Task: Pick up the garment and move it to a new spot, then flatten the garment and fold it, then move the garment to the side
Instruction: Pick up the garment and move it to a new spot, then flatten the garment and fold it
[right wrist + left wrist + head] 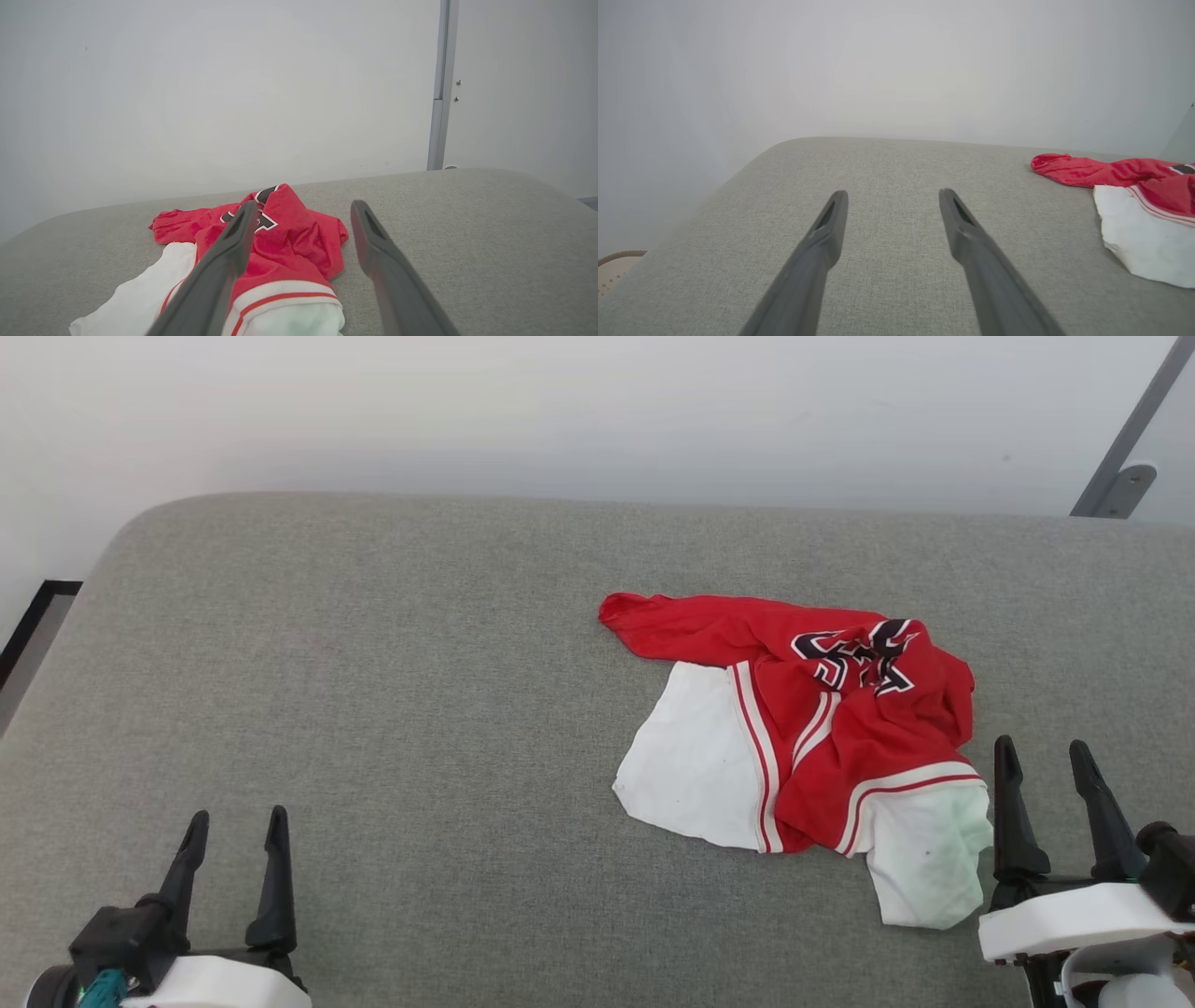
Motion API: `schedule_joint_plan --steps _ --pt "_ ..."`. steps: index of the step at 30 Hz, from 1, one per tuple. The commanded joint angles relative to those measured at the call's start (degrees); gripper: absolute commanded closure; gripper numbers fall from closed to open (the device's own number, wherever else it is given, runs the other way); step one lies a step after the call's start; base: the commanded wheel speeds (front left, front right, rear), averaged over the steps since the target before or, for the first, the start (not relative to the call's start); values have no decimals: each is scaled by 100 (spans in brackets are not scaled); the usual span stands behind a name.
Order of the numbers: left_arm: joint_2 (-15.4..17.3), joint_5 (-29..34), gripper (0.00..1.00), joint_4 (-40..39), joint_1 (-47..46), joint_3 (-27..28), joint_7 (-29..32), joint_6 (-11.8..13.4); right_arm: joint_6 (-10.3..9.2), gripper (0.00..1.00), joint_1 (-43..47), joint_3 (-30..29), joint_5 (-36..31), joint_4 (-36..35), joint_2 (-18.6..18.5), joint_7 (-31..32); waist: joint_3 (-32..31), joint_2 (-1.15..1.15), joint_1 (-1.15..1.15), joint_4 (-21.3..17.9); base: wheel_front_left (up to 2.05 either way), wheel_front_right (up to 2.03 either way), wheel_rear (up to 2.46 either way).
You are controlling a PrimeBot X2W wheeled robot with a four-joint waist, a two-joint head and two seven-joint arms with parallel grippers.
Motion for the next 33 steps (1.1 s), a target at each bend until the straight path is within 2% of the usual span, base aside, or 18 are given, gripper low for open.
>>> schedule_joint_plan --steps 1,7,12,17,22,25,26,28,31,33 --pt "-14 61 0 -32 73 45 -28 -10 -2 0 60 4 3 -25 9 -28 15 0 0 -10 0 0 0" --pt "-156 178 0 -120 56 150 -28 -54 -2 0 7 36 -49 -27 49 -28 85 0 0 -61 0 0 0" --pt "-97 158 0 -296 -66 21 -29 -62 -2 0 -126 111 -76 -4 82 -28 179 0 0 -169 0 0 0" --pt "187 23 0 -481 -483 -404 -29 -59 -2 0 -277 145 -61 -71 121 -28 355 0 0 -378 0 0 0" --pt "903 -455 0 -187 -1392 -1550 77 -52 -2 0 -442 206 -38 -149 188 -28 617 0 0 -634 0 0 0" --pt "1382 -1114 0 29 -2114 -2546 873 -53 -2 0 -536 229 -6 -160 215 -28 789 0 0 -819 0 0 0" --pt "1472 -1564 0 116 -2299 -2896 1323 -52 -2 0 -573 248 3 -170 227 -28 844 0 0 -882 0 0 0" --pt "1927 -2121 0 162 -2810 -3578 2196 -52 -2 0 -662 271 20 -166 232 -28 968 0 0 -1040 0 0 0" --pt "2231 -3078 0 198 -3350 -4322 3341 -52 -2 0 -774 311 137 -177 244 -28 1141 0 0 -1253 0 0 0" --pt "2390 -3639 0 307 -3628 -4507 3869 -52 -2 0 -831 340 235 -178 235 -28 1252 0 0 -1401 0 0 0"
